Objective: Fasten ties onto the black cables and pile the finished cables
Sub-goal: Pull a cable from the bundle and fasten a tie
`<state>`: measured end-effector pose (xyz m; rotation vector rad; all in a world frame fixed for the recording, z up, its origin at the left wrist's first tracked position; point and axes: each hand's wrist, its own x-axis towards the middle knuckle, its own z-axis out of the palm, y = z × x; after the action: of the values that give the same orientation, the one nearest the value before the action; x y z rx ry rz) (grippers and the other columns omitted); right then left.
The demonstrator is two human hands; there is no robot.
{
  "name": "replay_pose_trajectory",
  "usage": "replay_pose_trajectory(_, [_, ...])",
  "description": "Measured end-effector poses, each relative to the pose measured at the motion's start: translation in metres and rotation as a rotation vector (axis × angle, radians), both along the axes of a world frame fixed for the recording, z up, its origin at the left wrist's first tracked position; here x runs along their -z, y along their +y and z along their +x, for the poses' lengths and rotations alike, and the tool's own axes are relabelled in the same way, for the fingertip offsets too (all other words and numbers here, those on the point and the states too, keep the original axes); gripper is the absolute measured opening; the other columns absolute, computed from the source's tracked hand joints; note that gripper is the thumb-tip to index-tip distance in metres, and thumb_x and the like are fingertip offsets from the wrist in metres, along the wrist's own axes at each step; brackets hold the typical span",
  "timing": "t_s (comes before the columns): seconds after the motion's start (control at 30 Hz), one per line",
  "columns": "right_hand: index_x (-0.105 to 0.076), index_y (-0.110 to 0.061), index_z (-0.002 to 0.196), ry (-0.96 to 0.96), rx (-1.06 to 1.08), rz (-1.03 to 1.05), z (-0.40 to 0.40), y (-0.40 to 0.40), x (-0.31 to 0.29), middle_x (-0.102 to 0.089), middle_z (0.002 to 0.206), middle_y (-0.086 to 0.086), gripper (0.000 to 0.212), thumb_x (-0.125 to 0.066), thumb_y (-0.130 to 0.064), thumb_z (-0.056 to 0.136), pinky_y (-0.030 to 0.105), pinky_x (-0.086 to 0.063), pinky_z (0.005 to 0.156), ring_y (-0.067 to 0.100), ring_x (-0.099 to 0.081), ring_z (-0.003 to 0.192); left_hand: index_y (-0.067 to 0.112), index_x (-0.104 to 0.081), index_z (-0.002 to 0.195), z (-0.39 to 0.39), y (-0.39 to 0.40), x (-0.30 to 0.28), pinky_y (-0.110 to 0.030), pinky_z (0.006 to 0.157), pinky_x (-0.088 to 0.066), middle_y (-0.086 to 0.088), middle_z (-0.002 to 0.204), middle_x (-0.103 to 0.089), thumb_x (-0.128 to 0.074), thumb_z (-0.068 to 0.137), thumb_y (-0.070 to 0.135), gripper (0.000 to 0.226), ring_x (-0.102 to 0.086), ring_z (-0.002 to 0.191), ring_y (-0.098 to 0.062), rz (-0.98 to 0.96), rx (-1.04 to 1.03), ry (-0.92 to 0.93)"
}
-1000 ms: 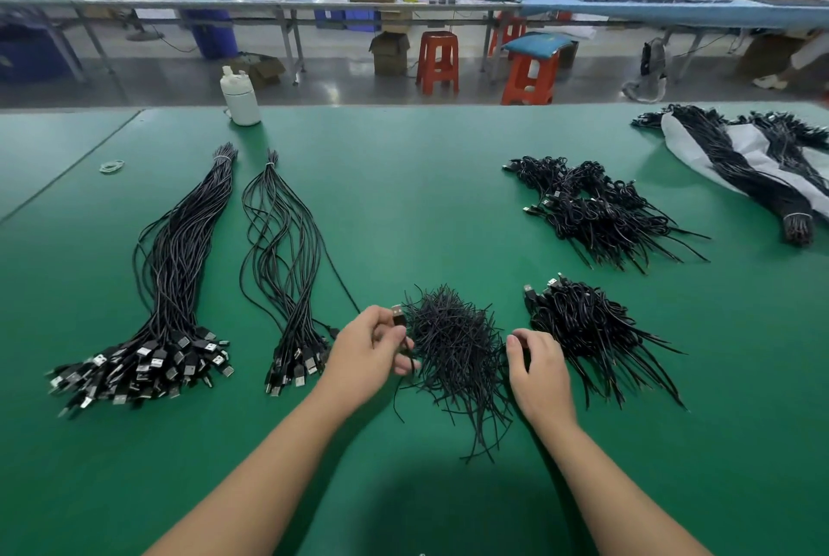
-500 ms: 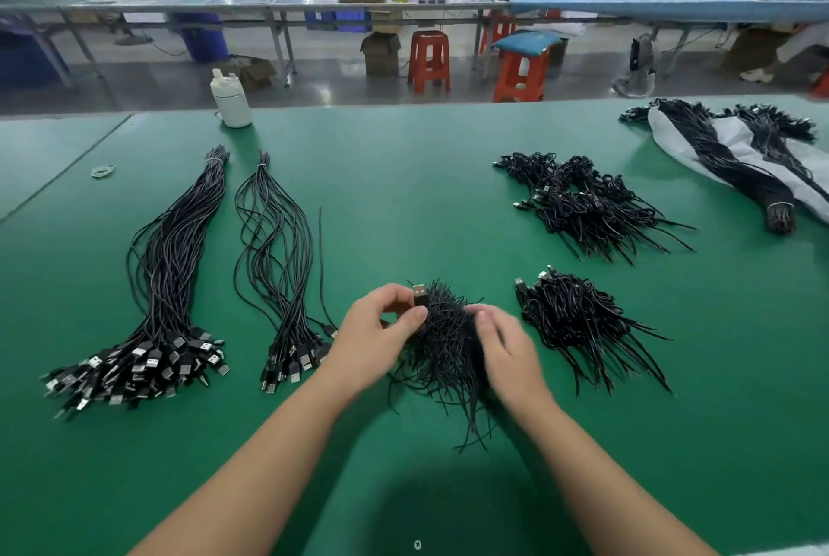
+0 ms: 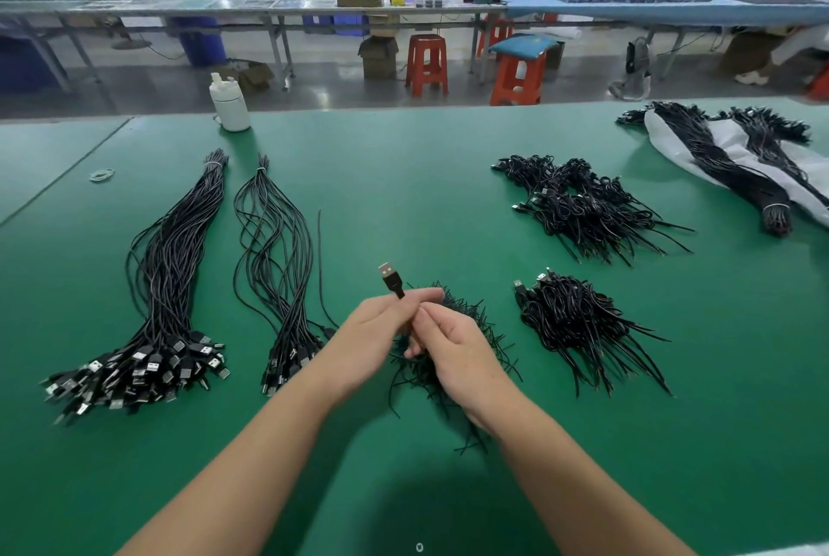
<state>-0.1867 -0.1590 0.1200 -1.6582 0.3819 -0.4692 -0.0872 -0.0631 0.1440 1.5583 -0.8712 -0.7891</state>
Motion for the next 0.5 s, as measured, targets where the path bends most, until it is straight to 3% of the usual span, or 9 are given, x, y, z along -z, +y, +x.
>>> replay_pose_trajectory(0.1, [-0.058,-0.025,0.068,0.001,-0.024,0.053,0.001,0.001,0.0,-0.055,0.066,0.003,0.041,-0.044,-0.018,0.106,0.039,-0.041,0.076,0.017,-0.053,0.07,0.017,-0.068,0.122,-0.001,0.003,-0.006,-0.007,0.071,-0.046,-0.008,0.08,-0.063,-0.035,0.108,0.02,0.037,-0.06,0.075,0.0,0.005,0.0,-0.082])
replay_pose_trajectory(0.17, [-0.062,-0.021,0.075,0.004,-0.046,0.092,0.002,0.003,0.003,-0.053,0.067,0.003,0.037,-0.043,-0.019,0.106,0.044,-0.043,0.081,0.018,-0.054,0.072,0.02,-0.069,0.123,0.002,0.005,-0.01,-0.008,0.084,-0.045,0.007,0.093,-0.066,-0.033,0.108,0.024,0.039,-0.063,0.09,0.005,-0.008,-0.026,-0.096])
replay_pose_trajectory(0.23, [-0.064,-0.02,0.079,-0.006,-0.056,0.09,0.004,0.007,0.005,-0.051,0.067,0.003,0.034,-0.042,-0.024,0.106,0.044,-0.044,0.083,0.017,-0.054,0.073,0.032,-0.068,0.124,0.008,0.006,-0.011,-0.02,0.109,-0.034,0.015,0.133,-0.059,-0.032,0.107,0.034,0.04,-0.052,0.124,0.004,0.007,-0.096,-0.147])
replay_pose_trajectory(0.33, [-0.062,-0.023,0.078,-0.016,-0.045,0.081,0.007,0.012,0.006,-0.051,0.068,0.003,0.031,-0.043,-0.031,0.1,0.041,-0.041,0.082,0.017,-0.053,0.073,0.037,-0.067,0.126,0.013,0.008,-0.012,-0.024,0.115,-0.028,0.01,0.145,-0.052,-0.031,0.107,0.037,0.04,-0.045,0.134,0.001,0.046,-0.051,-0.132])
replay_pose_trajectory(0.43, [-0.062,-0.023,0.077,-0.014,-0.058,0.062,0.009,0.013,0.006,-0.051,0.069,0.002,0.031,-0.042,-0.03,0.1,0.04,-0.042,0.081,0.017,-0.052,0.073,0.035,-0.067,0.126,0.014,0.011,-0.014,-0.007,0.099,-0.034,-0.012,0.124,-0.068,-0.029,0.108,0.031,0.042,-0.057,0.12,0.002,0.09,0.001,-0.134])
replay_pose_trajectory(0.5, [-0.062,-0.024,0.076,-0.019,-0.075,0.061,0.01,0.015,0.007,-0.051,0.069,0.0,0.032,-0.042,-0.029,0.101,0.036,-0.042,0.081,0.017,-0.052,0.073,0.036,-0.068,0.123,0.018,0.015,-0.015,-0.014,0.101,-0.036,-0.004,0.111,-0.073,-0.029,0.108,0.027,0.043,-0.057,0.118,0.006,0.099,0.007,-0.15])
